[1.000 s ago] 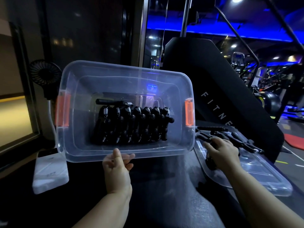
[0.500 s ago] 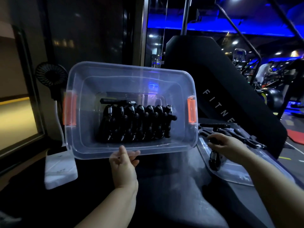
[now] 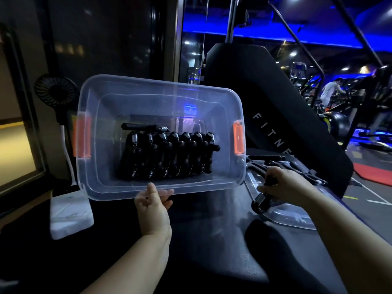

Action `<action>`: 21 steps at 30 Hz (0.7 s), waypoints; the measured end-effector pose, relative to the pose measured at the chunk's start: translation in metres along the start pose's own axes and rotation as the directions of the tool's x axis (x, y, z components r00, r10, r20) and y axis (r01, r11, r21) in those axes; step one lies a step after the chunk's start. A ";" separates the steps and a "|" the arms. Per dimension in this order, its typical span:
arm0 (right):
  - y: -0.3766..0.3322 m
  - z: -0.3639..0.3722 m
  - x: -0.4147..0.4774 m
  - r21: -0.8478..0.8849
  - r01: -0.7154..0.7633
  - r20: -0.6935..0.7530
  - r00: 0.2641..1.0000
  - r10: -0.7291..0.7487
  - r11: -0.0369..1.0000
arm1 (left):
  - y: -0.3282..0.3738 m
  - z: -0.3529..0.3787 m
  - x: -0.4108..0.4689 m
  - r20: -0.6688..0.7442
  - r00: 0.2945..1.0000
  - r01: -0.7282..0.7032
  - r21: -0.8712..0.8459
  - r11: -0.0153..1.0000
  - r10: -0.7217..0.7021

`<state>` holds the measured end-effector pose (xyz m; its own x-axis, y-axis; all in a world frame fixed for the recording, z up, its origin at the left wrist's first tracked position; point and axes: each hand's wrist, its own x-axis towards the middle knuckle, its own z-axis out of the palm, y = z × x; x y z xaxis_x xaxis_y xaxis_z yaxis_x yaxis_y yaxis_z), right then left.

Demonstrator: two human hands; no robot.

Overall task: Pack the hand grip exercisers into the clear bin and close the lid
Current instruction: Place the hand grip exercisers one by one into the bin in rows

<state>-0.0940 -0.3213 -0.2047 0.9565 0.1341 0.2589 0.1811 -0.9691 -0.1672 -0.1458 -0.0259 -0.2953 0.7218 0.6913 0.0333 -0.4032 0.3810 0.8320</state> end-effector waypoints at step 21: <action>-0.052 -0.058 -0.025 0.033 0.328 -0.331 0.895 -0.299 0.944 | -0.004 -0.002 0.002 0.021 0.999 0.038 -0.018 0.999 -0.038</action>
<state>-0.1401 -0.2865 -0.1472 0.7264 0.3412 0.5966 0.4920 -0.8642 -0.1048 -0.1442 -0.0248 -0.2994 0.7480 0.6635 0.0135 -0.3854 0.4177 0.8228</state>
